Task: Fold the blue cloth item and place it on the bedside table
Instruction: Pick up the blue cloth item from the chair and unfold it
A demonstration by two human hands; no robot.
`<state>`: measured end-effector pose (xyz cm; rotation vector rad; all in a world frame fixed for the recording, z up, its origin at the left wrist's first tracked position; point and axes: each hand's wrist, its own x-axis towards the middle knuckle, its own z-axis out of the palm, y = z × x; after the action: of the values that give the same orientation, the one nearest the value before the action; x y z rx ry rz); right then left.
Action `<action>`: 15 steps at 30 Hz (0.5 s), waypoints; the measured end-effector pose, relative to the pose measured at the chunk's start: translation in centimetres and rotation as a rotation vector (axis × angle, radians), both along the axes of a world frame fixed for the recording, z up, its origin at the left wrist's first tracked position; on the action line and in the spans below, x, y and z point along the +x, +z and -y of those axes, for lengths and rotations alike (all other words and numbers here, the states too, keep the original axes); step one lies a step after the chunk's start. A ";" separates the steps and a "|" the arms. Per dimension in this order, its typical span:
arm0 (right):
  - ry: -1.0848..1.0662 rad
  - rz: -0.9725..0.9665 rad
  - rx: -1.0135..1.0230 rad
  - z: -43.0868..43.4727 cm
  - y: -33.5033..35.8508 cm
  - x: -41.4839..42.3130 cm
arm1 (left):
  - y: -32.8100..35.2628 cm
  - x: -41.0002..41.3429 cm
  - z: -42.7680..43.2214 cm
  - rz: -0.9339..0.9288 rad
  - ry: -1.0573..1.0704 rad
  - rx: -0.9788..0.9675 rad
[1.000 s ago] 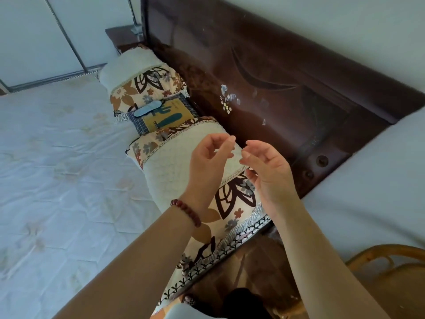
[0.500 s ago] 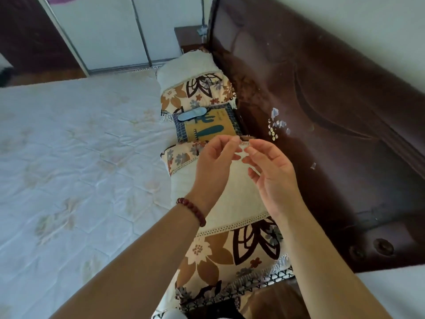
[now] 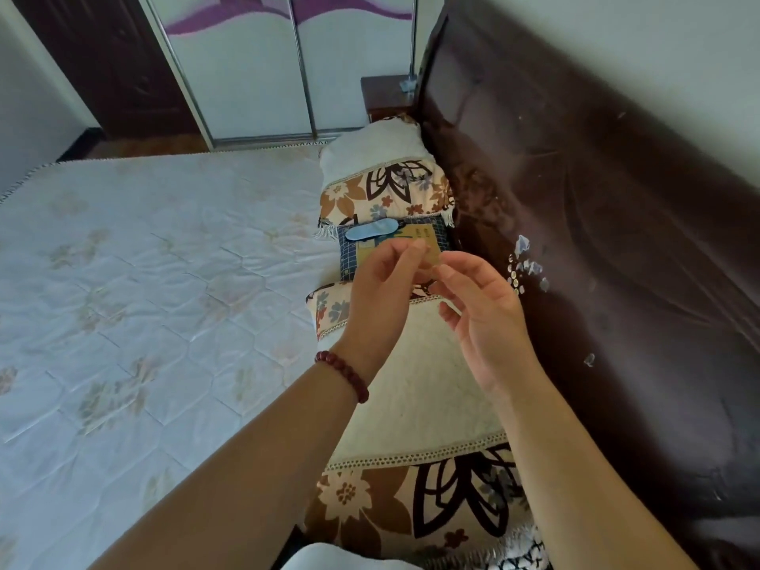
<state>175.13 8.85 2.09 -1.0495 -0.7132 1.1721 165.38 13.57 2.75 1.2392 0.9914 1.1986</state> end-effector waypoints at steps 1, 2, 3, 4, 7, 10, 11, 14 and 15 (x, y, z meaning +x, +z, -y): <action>-0.004 -0.003 0.016 -0.3 0.1 0.1 | 0.1 0.2 -0.4 0.009 -0.013 0.010; -0.012 -0.005 0.029 -0.6 0.2 0.2 | 0.1 0.3 -0.7 0.019 -0.027 0.018; -0.026 -0.006 0.038 -1.0 0.2 0.4 | 0.1 0.4 -1.2 0.030 -0.038 0.026; -0.042 -0.004 0.043 -1.5 0.3 0.4 | 0.0 0.5 -1.8 0.036 -0.049 0.034; -0.088 0.004 0.061 -3.5 0.4 0.4 | 0.1 0.4 -4.2 0.026 -0.088 0.043; -0.106 0.030 0.077 -5.9 0.4 0.2 | 0.4 0.3 -7.0 0.030 -0.138 0.042; -0.113 0.045 0.074 -7.1 0.4 0.1 | 0.4 0.3 -8.4 0.026 -0.145 0.040; -0.139 0.057 0.048 -10.4 0.1 0.1 | 0.1 0.2 -12.1 0.023 -0.153 0.026; -0.149 0.063 0.034 -11.6 0.0 0.0 | -0.1 0.2 -13.3 0.024 -0.151 0.015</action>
<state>175.16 20.44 2.11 -1.0955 -0.6899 0.9996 165.59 26.91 2.64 1.2850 0.8571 1.1027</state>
